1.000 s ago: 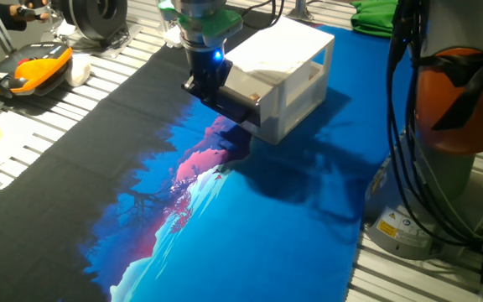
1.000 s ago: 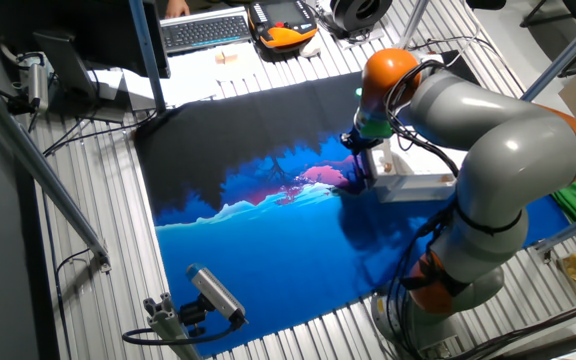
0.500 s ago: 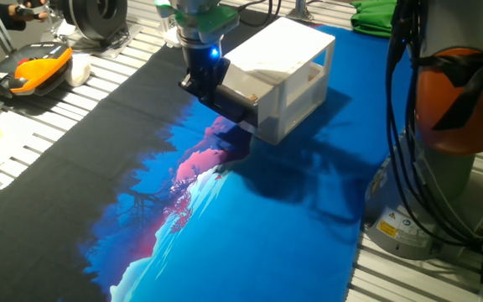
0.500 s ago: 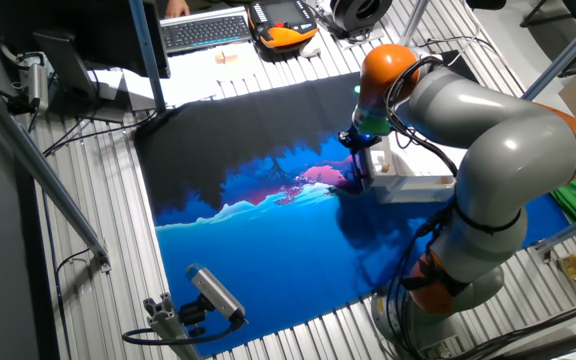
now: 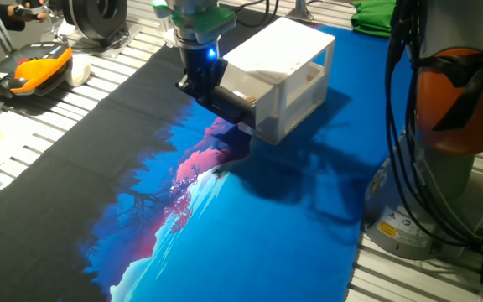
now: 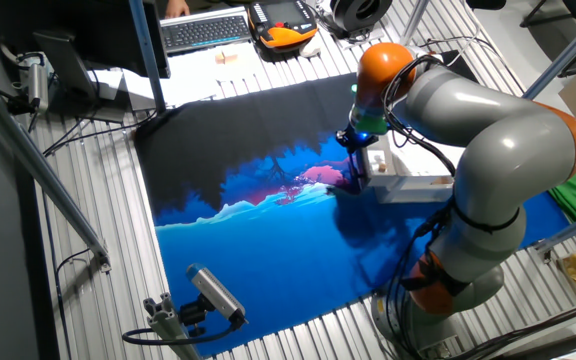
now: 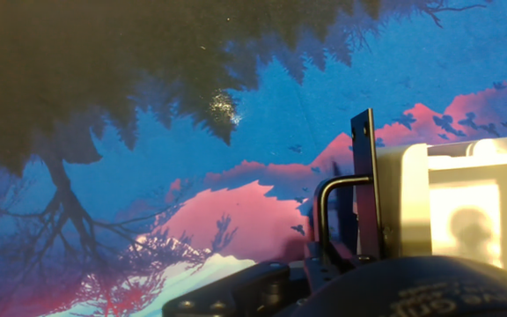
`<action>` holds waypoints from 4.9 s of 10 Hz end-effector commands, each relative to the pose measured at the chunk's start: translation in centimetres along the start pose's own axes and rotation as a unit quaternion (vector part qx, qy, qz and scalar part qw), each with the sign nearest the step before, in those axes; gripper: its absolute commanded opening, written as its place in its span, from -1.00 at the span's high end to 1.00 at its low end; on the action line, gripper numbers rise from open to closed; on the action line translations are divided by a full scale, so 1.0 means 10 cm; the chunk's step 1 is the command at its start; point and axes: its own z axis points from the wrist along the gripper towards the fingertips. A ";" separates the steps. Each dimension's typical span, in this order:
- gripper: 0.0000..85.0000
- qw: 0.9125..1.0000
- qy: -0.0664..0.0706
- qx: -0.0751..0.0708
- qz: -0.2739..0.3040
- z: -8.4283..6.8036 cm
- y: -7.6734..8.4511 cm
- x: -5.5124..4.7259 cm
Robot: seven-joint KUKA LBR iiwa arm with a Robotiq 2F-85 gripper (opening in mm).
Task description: Grasp the handle and open the drawer
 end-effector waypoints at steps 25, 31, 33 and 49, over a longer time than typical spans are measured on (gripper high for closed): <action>1.00 1.000 0.006 0.007 0.021 -0.02 0.42 -0.02; 1.00 1.000 0.006 0.011 0.026 -0.01 0.54 -0.04; 1.00 0.999 0.008 0.011 0.029 -0.03 0.58 -0.04; 1.00 0.999 0.009 0.018 0.049 -0.06 0.93 -0.04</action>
